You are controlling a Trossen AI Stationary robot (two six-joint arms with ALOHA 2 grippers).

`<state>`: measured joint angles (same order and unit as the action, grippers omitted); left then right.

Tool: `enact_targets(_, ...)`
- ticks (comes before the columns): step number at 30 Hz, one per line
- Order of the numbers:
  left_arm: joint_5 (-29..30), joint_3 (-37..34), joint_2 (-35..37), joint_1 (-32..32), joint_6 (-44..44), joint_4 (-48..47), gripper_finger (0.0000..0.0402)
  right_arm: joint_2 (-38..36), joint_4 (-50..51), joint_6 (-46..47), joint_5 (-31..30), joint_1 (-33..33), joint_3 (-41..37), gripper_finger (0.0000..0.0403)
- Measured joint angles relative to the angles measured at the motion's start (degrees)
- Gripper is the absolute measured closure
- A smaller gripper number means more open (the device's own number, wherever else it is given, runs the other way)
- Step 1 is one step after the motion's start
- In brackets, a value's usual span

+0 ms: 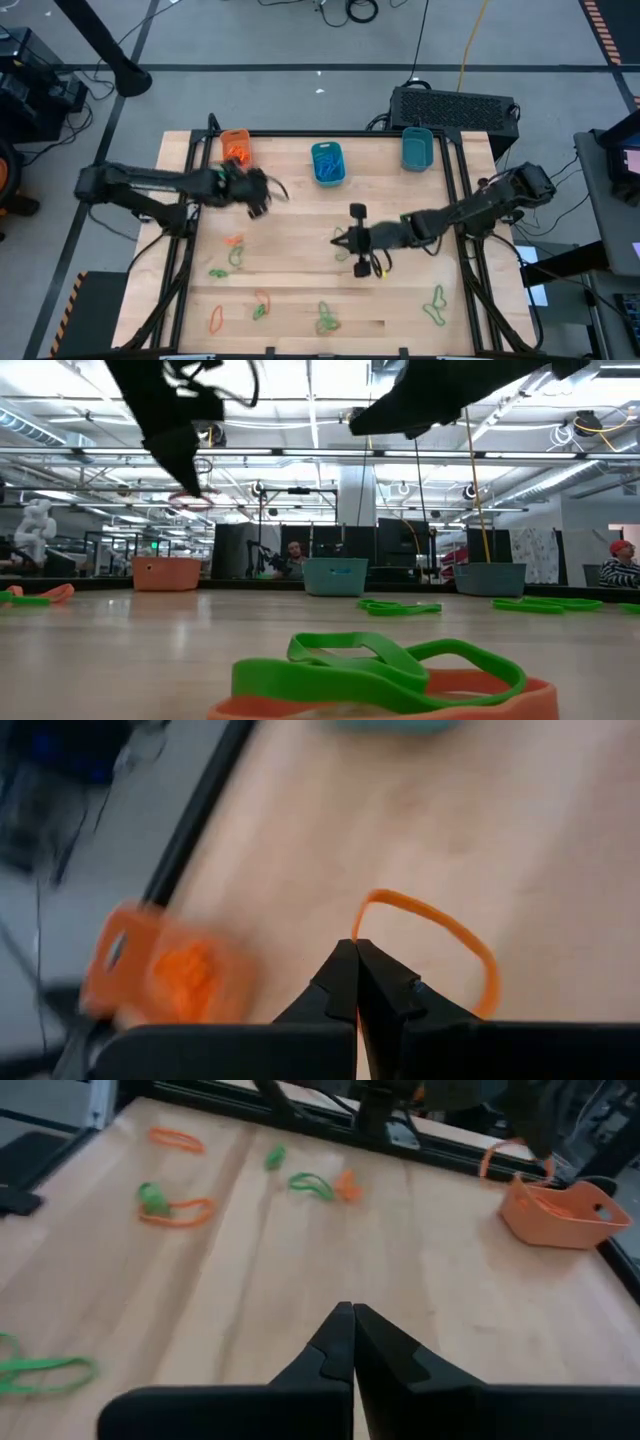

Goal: Sort rubber bands into baskets
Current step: Put the orange rubber band into the orange bin

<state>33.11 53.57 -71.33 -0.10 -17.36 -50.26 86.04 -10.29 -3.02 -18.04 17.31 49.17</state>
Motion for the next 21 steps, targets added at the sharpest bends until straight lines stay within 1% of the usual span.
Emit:
enact_targets(3,-2.0,-2.6,5.6,10.1,3.4,-0.2,0.0401,0.1,-1.1,-2.1,3.2,-4.3,0.0,0.0403)
enact_targets(6,-5.0,-4.0,8.6,20.4,7.3,0.0,0.0401,0.3,-2.3,-2.3,6.3,-7.7,0.0,0.0403)
enact_targets(10,-9.3,-4.3,8.7,32.4,13.2,0.7,0.0401,1.0,-3.2,-2.4,9.4,-10.0,0.0,0.0403)
enact_targets(12,-9.8,-4.3,7.6,37.5,15.8,1.2,0.0401,1.0,-3.0,-2.4,9.4,-10.2,0.0,0.0403)
enact_targets(16,-13.1,-4.3,4.4,45.6,19.0,4.1,0.0401,1.0,-2.7,-2.6,9.5,-10.1,0.0,0.0403)
enact_targets(20,-18.3,-4.3,-0.3,50.0,19.6,8.9,0.0401,1.0,-2.5,-2.6,9.5,-10.1,0.0,0.0403)
enact_targets(21,-18.4,-4.3,-1.6,50.6,19.7,10.0,0.0401,1.0,-2.0,-2.6,9.5,-10.1,0.0,0.0403)
